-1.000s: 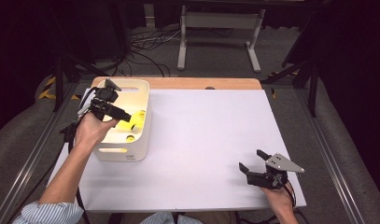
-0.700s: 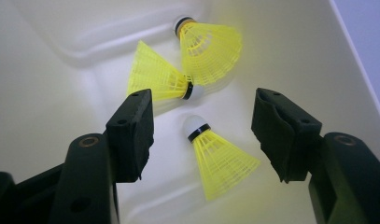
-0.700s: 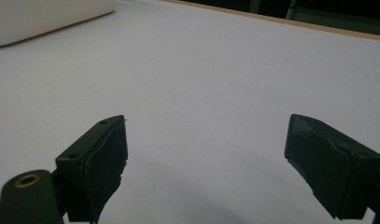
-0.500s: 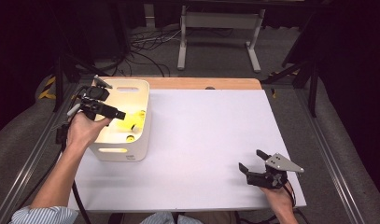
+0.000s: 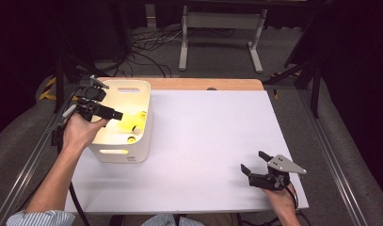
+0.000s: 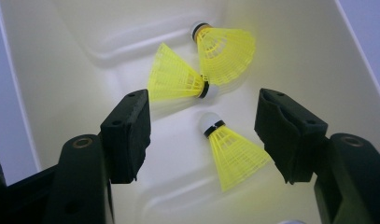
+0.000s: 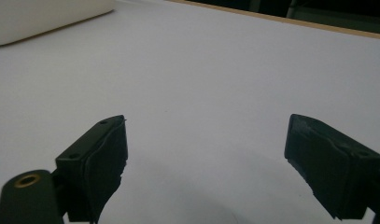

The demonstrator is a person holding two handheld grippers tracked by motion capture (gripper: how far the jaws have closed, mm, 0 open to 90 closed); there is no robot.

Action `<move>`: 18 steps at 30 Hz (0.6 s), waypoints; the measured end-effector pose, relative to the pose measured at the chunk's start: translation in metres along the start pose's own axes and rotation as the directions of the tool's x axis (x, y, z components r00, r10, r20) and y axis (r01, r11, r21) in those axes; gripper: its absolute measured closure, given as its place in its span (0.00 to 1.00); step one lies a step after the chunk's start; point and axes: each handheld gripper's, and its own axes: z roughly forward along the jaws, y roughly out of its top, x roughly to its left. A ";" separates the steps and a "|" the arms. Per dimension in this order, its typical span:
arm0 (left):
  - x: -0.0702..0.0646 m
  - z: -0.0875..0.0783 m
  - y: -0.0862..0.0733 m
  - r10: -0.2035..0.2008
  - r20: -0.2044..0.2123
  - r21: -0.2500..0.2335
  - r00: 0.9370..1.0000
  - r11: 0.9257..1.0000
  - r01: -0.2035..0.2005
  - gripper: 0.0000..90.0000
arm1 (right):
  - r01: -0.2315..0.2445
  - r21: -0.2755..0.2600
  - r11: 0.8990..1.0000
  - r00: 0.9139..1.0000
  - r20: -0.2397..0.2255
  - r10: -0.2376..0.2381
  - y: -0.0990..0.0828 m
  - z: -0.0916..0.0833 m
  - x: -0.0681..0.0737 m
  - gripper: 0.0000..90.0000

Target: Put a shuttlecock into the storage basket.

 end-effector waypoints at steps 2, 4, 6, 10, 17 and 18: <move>0.001 -0.002 0.000 0.002 -0.003 -0.002 1.000 1.000 -0.002 0.41 | 0.001 0.000 1.000 1.000 0.001 -0.001 0.000 0.000 0.000 0.15; 0.002 -0.003 -0.001 0.003 -0.007 -0.002 1.000 1.000 -0.003 0.40 | 0.001 0.000 1.000 1.000 0.001 -0.001 0.000 0.000 0.000 0.15; 0.003 -0.005 -0.001 0.000 -0.012 -0.004 1.000 1.000 0.000 0.40 | -0.001 -0.001 1.000 1.000 0.001 0.001 0.000 0.000 0.000 0.15; 0.005 -0.008 -0.002 0.000 -0.015 -0.013 1.000 1.000 0.000 0.40 | 0.000 -0.001 1.000 1.000 0.001 0.000 0.000 0.000 0.000 0.15; 0.010 -0.013 -0.004 -0.006 -0.028 -0.018 1.000 1.000 0.006 0.40 | -0.001 -0.002 1.000 1.000 0.003 0.001 0.000 0.000 0.000 0.15; 0.010 -0.013 -0.004 -0.008 -0.028 -0.021 1.000 1.000 0.007 0.40 | 0.000 -0.002 1.000 1.000 0.003 0.000 0.000 0.000 0.000 0.15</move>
